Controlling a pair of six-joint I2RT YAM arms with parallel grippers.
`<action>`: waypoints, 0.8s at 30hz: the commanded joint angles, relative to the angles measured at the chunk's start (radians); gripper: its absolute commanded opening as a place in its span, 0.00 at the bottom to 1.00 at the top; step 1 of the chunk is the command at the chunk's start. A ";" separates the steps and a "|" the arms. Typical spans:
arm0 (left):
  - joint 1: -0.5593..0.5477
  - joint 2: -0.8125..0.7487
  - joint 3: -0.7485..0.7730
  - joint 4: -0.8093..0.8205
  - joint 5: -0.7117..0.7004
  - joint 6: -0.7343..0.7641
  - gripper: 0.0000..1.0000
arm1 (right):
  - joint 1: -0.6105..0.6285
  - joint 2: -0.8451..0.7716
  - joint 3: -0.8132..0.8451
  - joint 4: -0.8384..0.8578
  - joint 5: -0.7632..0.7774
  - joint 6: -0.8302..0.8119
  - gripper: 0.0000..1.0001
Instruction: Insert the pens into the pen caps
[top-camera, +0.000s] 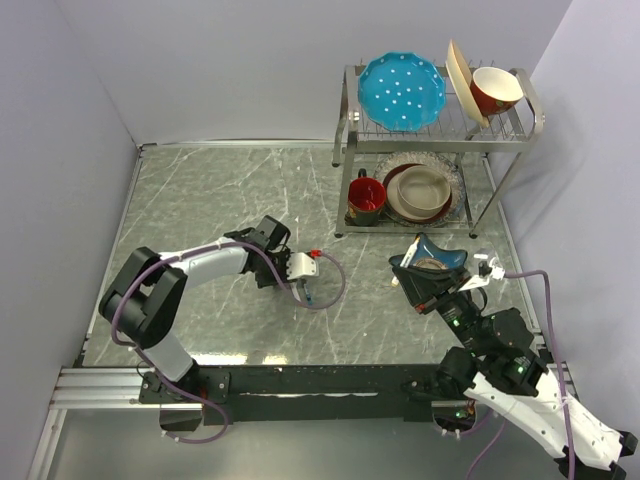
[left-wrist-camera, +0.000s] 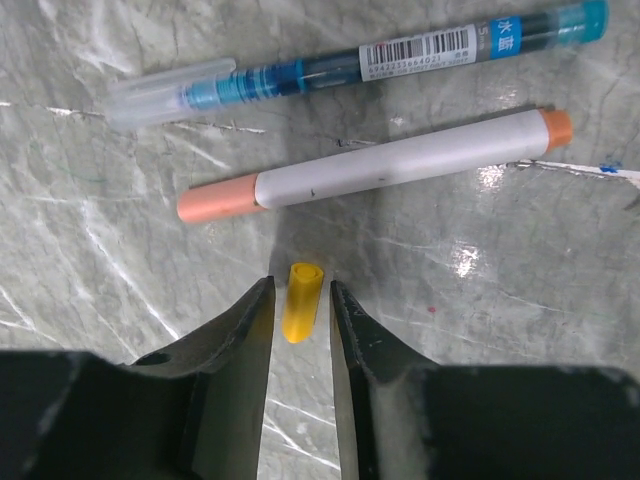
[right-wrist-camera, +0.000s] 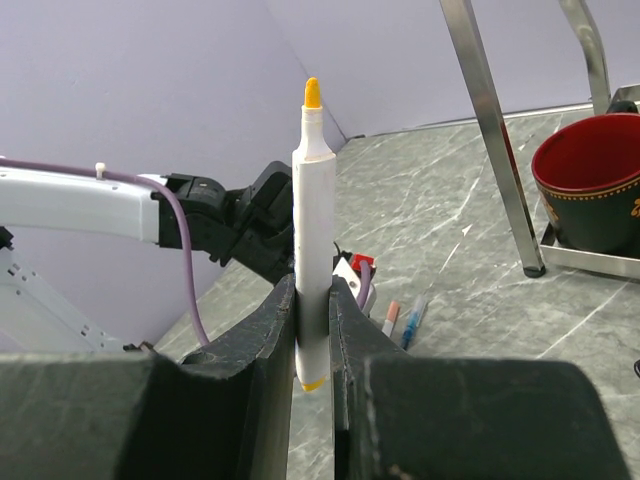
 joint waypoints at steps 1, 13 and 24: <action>0.010 -0.008 -0.037 -0.037 -0.028 -0.039 0.34 | -0.003 -0.021 0.052 -0.002 0.002 0.004 0.00; 0.016 0.058 -0.008 -0.034 -0.039 -0.175 0.13 | -0.003 -0.045 0.061 -0.045 0.006 0.015 0.00; 0.001 -0.213 -0.051 0.051 0.082 -0.644 0.01 | -0.003 -0.039 0.098 -0.105 -0.003 0.065 0.00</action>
